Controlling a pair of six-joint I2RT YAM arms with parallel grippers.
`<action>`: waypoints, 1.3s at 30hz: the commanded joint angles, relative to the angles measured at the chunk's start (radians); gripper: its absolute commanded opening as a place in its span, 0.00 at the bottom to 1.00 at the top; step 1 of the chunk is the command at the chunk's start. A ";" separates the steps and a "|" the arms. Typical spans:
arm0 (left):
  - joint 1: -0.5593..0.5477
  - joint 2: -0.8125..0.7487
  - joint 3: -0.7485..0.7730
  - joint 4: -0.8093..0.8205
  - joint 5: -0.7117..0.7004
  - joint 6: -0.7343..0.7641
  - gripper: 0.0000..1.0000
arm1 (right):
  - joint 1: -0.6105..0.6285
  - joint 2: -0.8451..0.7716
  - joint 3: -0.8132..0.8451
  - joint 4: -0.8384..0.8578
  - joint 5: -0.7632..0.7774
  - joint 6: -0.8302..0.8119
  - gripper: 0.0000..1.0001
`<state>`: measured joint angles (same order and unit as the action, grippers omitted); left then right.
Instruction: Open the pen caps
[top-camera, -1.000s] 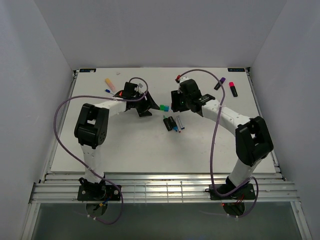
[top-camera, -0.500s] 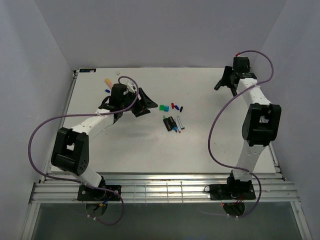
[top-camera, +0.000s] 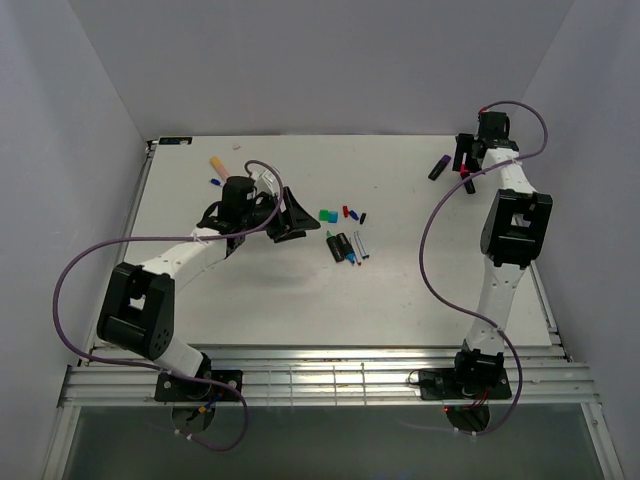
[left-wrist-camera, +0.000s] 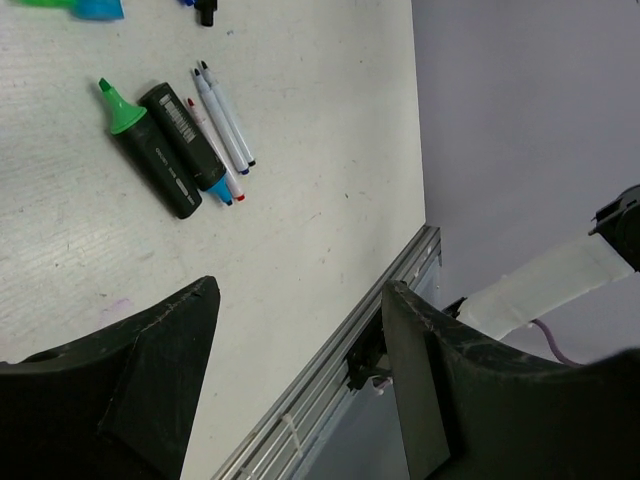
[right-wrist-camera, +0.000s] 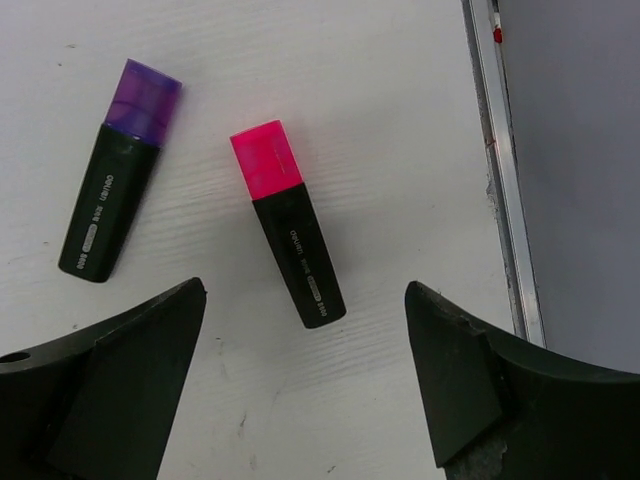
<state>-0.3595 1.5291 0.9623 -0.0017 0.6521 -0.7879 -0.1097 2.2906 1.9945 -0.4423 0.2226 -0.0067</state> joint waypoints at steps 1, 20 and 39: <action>-0.007 -0.009 -0.033 0.049 0.052 0.033 0.77 | -0.042 0.036 0.050 0.031 -0.077 -0.049 0.86; -0.027 0.094 -0.020 0.077 0.050 0.027 0.76 | -0.081 0.174 0.098 0.085 -0.299 -0.069 0.79; -0.030 0.124 -0.039 0.074 0.073 0.009 0.75 | -0.081 0.167 0.058 -0.006 -0.318 -0.058 0.08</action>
<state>-0.3836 1.6608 0.9241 0.0605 0.6998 -0.7776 -0.1921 2.4859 2.1002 -0.3973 -0.0738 -0.0628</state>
